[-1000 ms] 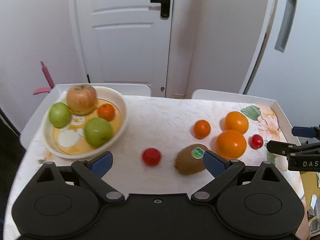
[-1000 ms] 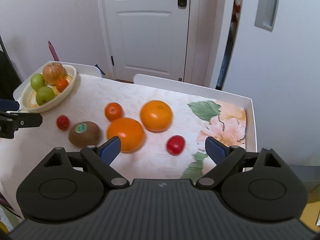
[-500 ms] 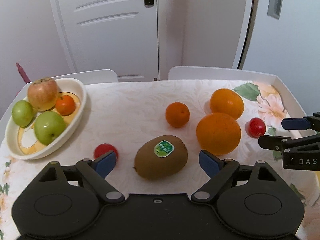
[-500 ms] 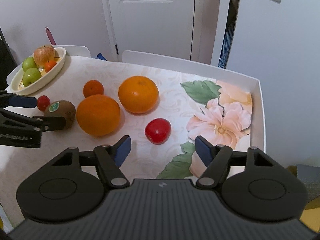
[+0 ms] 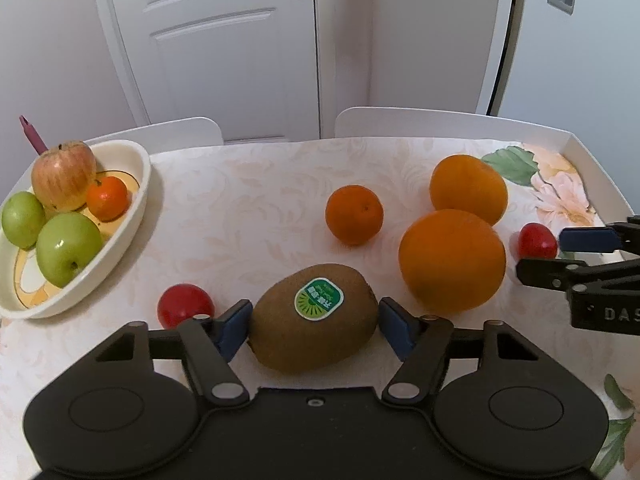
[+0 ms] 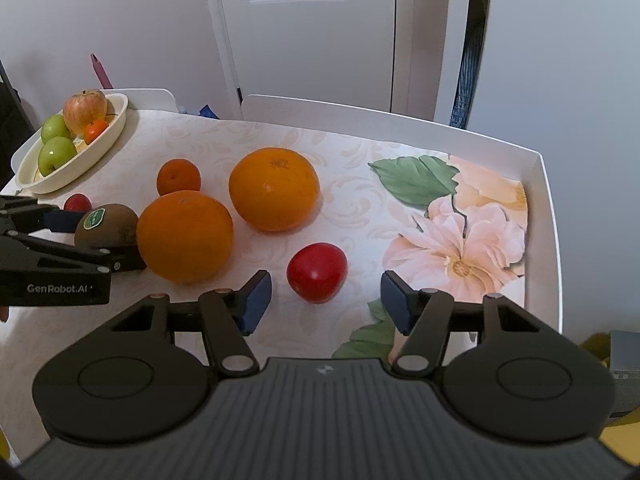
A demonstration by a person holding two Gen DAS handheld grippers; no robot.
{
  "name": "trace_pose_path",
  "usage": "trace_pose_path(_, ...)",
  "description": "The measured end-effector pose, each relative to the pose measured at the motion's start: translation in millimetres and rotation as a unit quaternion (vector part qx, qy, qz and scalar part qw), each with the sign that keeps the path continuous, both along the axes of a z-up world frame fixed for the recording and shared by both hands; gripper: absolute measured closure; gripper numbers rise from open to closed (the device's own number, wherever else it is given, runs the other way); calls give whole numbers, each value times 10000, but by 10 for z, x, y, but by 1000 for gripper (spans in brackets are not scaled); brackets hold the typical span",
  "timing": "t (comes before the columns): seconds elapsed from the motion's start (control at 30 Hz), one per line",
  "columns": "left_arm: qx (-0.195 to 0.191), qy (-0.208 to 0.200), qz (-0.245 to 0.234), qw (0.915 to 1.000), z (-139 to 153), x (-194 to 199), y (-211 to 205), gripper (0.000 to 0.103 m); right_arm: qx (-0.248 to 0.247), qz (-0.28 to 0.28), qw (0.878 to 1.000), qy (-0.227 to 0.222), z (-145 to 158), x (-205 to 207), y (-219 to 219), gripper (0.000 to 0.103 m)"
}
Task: Organize fruits
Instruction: 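Grasp the kiwi with the left gripper while the right gripper grasps the red tomato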
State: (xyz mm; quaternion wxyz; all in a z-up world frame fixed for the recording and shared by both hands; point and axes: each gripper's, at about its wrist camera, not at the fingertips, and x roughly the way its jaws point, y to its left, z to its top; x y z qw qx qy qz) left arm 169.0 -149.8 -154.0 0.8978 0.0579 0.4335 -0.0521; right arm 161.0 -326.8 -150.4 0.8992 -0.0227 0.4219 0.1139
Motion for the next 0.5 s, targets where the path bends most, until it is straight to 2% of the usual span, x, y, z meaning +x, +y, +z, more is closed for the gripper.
trace_pose_path(0.2, 11, -20, -40, 10000, 9, -15, 6, 35, 14, -33, 10000, -19, -11, 24, 10, 32)
trace_pose_path(0.5, -49, -6, 6, 10000, 38, -82, 40, 37, -36, -36, 10000, -75, -11, 49, 41, 43)
